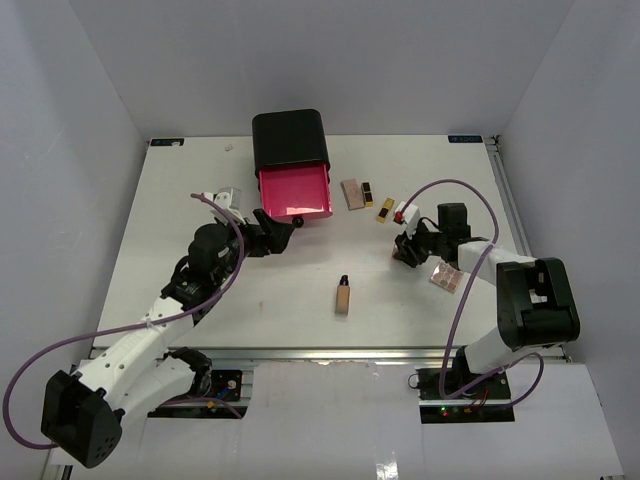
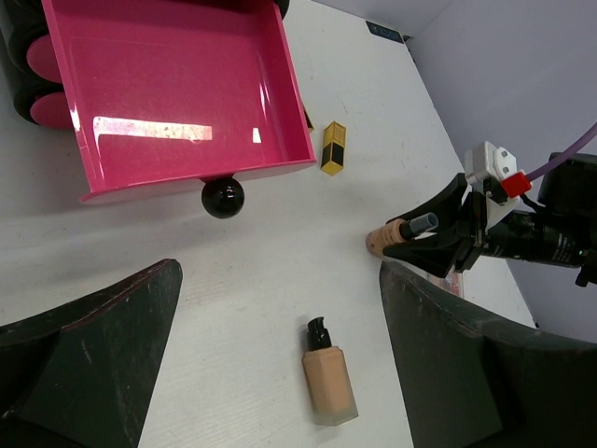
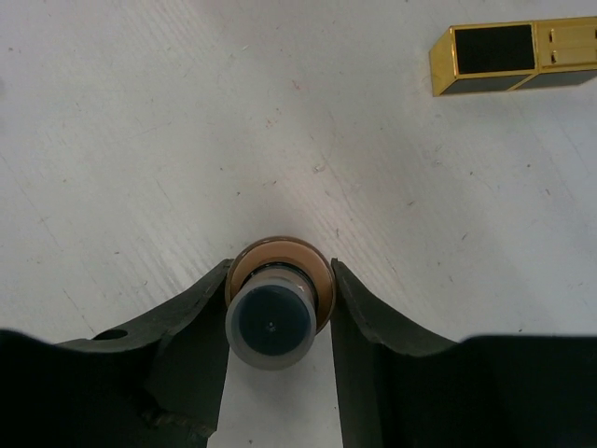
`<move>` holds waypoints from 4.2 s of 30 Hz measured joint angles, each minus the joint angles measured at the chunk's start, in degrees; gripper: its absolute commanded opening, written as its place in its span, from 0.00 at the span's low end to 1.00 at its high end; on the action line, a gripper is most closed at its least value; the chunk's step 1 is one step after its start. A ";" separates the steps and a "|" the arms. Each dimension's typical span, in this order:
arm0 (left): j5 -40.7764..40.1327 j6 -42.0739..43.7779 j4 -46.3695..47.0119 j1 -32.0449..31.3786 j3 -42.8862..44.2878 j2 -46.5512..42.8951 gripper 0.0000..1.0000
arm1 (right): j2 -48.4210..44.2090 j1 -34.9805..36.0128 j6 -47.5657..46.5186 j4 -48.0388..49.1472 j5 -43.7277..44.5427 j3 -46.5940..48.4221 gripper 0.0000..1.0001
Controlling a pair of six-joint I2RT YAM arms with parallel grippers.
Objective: Organize the makeup
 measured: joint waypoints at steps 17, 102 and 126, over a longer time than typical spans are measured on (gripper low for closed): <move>2.34 0.18 -5.21 0.01 -0.29 -8.42 0.98 | 3.23 19.63 -5.67 -23.15 14.53 40.39 0.13; -12.49 -2.06 -21.06 -30.76 22.50 47.88 0.69 | -16.51 -13.94 24.21 -16.56 -24.48 14.16 0.86; -17.24 13.85 -27.77 -28.03 30.54 40.94 0.07 | -16.34 -13.94 23.94 -15.76 -26.59 12.74 0.86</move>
